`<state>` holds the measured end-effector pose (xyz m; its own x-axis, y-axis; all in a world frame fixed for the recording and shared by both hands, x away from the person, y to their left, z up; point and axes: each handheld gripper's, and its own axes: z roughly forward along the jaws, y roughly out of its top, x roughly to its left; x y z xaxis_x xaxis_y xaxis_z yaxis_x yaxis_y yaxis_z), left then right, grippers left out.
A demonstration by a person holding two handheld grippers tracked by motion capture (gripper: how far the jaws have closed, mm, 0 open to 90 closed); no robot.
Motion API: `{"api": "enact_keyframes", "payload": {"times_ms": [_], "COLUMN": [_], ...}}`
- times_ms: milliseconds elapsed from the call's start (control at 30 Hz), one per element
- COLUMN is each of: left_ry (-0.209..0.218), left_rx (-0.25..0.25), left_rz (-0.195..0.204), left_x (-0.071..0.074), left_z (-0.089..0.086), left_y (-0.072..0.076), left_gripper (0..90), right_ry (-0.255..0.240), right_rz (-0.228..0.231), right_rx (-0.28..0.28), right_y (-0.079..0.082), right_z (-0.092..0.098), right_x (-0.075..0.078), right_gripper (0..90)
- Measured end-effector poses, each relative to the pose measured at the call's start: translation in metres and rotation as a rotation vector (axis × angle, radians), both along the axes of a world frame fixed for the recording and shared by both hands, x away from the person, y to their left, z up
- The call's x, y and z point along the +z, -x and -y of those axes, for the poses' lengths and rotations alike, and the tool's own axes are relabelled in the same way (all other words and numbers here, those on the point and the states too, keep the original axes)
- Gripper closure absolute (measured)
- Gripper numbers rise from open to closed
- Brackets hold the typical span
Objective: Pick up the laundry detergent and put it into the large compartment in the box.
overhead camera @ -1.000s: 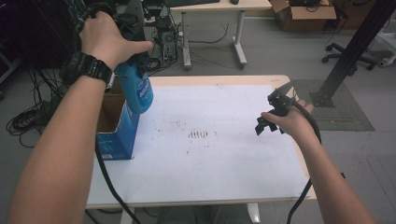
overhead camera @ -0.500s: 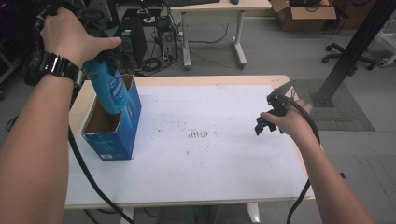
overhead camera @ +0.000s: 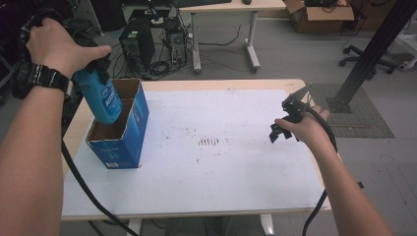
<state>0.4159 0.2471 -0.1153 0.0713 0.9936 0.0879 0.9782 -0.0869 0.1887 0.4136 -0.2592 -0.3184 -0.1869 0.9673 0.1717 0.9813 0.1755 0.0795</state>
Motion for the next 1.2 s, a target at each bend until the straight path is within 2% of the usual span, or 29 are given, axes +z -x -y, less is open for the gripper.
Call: {"api": "enact_keyframes", "payload": {"times_ms": [367, 733, 933, 1200], "left_ry": [0.019, 0.037, 0.031, 0.044], "left_rx": [0.003, 0.003, 0.001, 0.005], "left_rz": [-0.034, -0.091, -0.111, -0.14], "left_x": [-0.039, -0.087, -0.107, -0.134], "left_z": [-0.009, -0.013, -0.015, -0.018], "left_y": [-0.005, -0.01, -0.012, -0.013], "left_gripper": [37.7, 37.7, 37.8, 37.7], "right_ry": [0.0, 0.004, 0.006, 0.007], "right_rz": [-0.006, -0.009, -0.013, -0.019], "right_rx": [0.006, 0.014, 0.015, 0.016], "right_y": [-0.001, -0.001, -0.001, 0.0], "right_z": [-0.003, -0.005, -0.005, -0.007], "right_x": [-0.005, -0.008, -0.011, -0.015], "right_gripper": [6.7, 6.7, 6.7, 6.7]}}
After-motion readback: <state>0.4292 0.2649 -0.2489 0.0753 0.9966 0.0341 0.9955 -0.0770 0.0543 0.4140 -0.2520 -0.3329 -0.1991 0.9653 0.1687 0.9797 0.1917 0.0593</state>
